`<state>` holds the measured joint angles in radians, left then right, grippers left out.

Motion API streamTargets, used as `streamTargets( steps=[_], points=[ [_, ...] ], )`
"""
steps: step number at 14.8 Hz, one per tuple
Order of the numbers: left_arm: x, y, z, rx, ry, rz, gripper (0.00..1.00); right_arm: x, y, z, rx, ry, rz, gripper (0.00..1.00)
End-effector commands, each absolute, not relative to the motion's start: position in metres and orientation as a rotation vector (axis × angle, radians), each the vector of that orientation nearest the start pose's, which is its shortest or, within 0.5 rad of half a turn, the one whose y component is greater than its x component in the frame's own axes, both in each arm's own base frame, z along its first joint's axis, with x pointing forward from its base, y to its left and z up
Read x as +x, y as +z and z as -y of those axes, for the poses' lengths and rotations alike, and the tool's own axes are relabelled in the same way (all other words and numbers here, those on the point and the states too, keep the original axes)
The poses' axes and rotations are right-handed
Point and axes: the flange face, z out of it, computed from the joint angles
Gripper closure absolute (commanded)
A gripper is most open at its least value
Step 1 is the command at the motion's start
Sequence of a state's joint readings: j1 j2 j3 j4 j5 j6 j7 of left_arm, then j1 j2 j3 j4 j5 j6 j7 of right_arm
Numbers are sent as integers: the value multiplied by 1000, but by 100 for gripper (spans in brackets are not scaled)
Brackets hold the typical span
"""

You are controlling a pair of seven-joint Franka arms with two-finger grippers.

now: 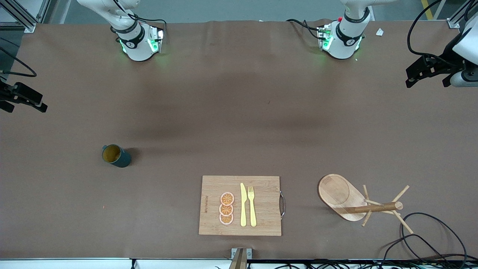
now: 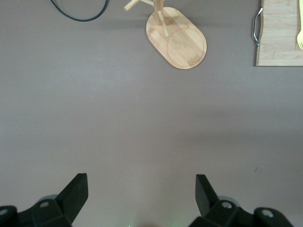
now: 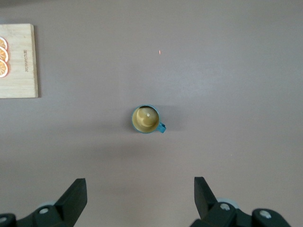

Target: Pass cup and hang on rack

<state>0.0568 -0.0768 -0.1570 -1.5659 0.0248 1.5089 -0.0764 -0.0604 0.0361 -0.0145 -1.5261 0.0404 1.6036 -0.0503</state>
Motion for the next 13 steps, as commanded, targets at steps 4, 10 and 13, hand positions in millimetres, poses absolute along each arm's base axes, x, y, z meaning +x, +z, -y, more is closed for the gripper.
streamTargets(
  steps=[4,10,13],
  points=[
    [524,666,59,-3102,-37,-82,0,602,518,4,-3088,-53,50,0],
    [538,647,55,-3102,10,-71,0,625,399,-10,-3088,91,37,0],
    [542,639,53,-3094,30,-70,0,616,354,-20,-3089,159,-85,0]
  ],
)
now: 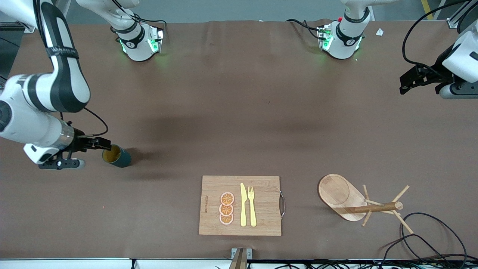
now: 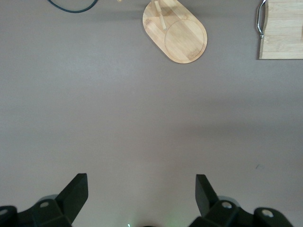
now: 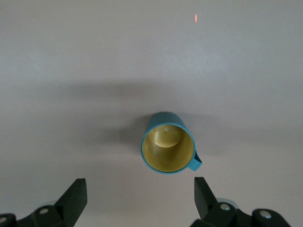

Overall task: Pass cup and hang on rack
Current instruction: 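Reach the right gripper down to the teal mug and grasp it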

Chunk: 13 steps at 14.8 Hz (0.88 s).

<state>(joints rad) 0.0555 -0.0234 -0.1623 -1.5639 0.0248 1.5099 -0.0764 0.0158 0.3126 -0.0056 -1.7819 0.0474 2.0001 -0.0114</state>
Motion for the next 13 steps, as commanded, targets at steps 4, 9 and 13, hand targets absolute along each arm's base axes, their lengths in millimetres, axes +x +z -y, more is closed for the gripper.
streamTargets(
  steps=[4,9,13],
  points=[
    [547,630,56,-3097,54,-80,0,615,300,-28,-3095,156,-92,0],
    [549,627,54,-3098,62,-104,0,617,254,-26,-3097,189,-102,8],
    [552,625,56,-3106,68,-139,0,616,246,-22,-3098,212,-108,54]
  ],
)
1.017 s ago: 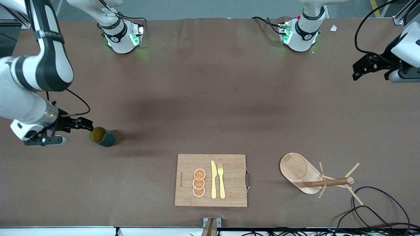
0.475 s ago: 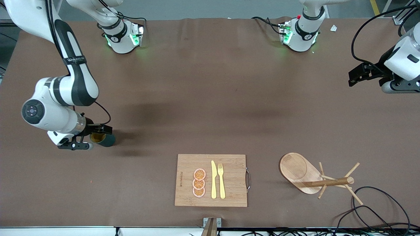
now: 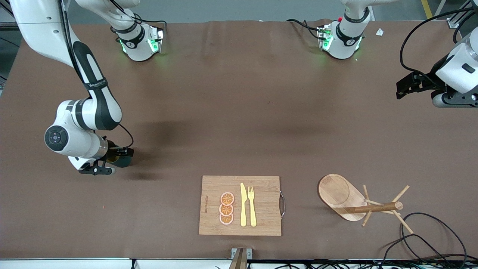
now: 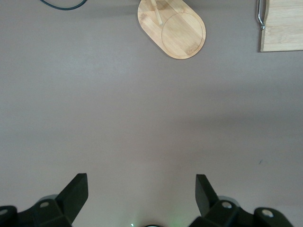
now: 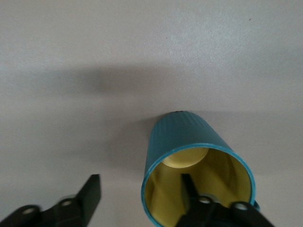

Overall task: Pass cup and hang on rack
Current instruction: 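Reach the right gripper down to the teal mug and grasp it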

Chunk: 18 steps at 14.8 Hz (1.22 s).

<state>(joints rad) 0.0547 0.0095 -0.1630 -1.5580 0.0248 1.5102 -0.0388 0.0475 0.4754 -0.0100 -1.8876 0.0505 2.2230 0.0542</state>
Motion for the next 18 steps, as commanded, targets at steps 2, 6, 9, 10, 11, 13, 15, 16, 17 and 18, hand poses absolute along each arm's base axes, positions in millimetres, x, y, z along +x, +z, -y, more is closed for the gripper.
streamTargets(
  steps=[2,6,9,10,11,13,15,16,17,18],
  points=[
    [552,626,59,-3104,66,-167,0,617,248,-21,-3098,212,-95,85],
    [556,623,64,-3106,63,-184,0,620,252,-23,-3100,195,-85,98],
    [560,625,67,-3109,39,-192,0,629,268,-37,-3101,165,-60,99],
    [562,624,66,-3110,42,-189,0,632,281,-51,-3098,187,-31,99],
    [562,624,66,-3110,39,-189,0,639,299,-67,-3096,210,0,99],
    [564,622,67,-3111,35,-194,0,649,335,-104,-3098,224,1,99],
    [569,624,74,-3113,22,-211,0,651,366,-168,-3106,154,11,100],
    [568,625,78,-3113,19,-220,0,648,379,-201,-3103,114,51,100],
    [568,625,80,-3112,19,-227,0,645,383,-228,-3099,96,84,100],
    [567,624,81,-3114,22,-228,0,641,382,-255,-3097,88,97,100]
  ],
)
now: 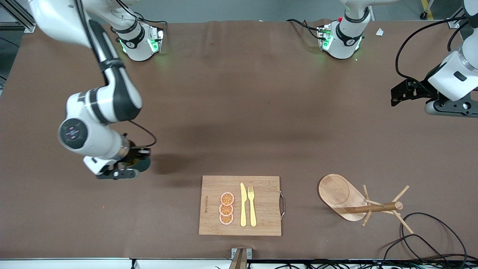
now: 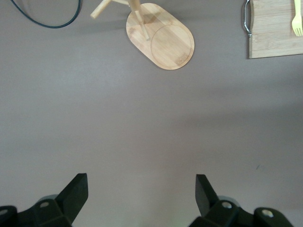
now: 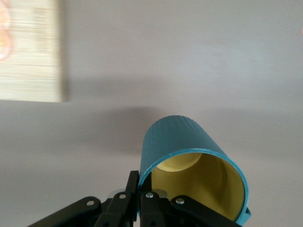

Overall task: Pass cup and hang on rack
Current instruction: 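Carry the teal mug with the right gripper toward the table middle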

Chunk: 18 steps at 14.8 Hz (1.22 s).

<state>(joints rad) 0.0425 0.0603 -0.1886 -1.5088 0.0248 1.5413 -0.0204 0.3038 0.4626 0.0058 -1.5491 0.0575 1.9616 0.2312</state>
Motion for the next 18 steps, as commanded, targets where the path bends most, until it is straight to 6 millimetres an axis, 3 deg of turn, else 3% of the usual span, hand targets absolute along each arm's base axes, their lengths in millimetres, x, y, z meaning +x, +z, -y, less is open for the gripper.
streamTargets(
  steps=[1,4,6,9,13,18],
  points=[
    [568,623,82,-3114,26,-230,0,637,385,-287,-3095,66,87,100],
    [567,623,88,-3102,22,-250,0,625,378,-398,-3060,1,76,100],
    [567,624,90,-3100,20,-252,0,616,373,-448,-3001,-16,109,100],
    [567,624,90,-3101,20,-245,0,605,362,-487,-2947,-102,164,100],
    [569,620,89,-3103,32,-250,0,581,317,-540,-2845,-161,225,100],
    [570,619,89,-3105,34,-241,0,558,289,-575,-2828,-147,247,99]
  ],
)
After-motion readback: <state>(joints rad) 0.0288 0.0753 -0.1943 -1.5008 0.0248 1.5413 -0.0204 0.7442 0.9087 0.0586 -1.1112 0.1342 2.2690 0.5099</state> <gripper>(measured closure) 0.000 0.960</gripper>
